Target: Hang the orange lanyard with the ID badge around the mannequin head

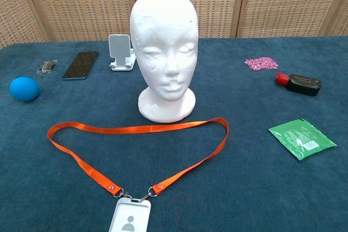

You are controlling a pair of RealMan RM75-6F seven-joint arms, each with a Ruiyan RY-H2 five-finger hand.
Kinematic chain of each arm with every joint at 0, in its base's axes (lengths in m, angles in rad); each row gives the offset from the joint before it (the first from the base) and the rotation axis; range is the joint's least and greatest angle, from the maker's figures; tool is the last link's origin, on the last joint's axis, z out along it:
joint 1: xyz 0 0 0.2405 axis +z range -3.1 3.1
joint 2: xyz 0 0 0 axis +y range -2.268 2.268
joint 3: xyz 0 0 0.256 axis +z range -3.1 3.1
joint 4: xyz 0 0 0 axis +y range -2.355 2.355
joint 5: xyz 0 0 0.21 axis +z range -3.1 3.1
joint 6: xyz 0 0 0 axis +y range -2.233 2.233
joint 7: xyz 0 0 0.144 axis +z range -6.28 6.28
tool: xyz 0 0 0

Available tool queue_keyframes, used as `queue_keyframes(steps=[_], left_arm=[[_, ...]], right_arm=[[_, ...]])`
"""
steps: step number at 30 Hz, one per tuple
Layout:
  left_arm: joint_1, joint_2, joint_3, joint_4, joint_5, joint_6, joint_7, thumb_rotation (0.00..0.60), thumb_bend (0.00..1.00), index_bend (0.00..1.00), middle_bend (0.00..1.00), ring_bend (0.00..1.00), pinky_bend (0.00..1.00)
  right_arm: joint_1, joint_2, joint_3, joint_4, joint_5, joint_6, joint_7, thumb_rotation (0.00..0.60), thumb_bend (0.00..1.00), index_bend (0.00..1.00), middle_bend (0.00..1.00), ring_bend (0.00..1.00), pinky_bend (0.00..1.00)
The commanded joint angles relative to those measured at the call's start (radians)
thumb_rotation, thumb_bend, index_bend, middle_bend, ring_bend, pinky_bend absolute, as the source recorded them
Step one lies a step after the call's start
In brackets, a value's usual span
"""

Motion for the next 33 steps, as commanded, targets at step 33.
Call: queue_keyframes(steps=[33], left_arm=[[-0.052,-0.052,-0.033,0.044,-0.104,-0.106,0.066,0.600,0.00,0.00,0.00,0.00,0.00]], right_arm=[[0.471,-0.265,0.186,0.096,0.419,-0.656,0.101,0.600,0.33,0.37,0.00,0.00,0.00]])
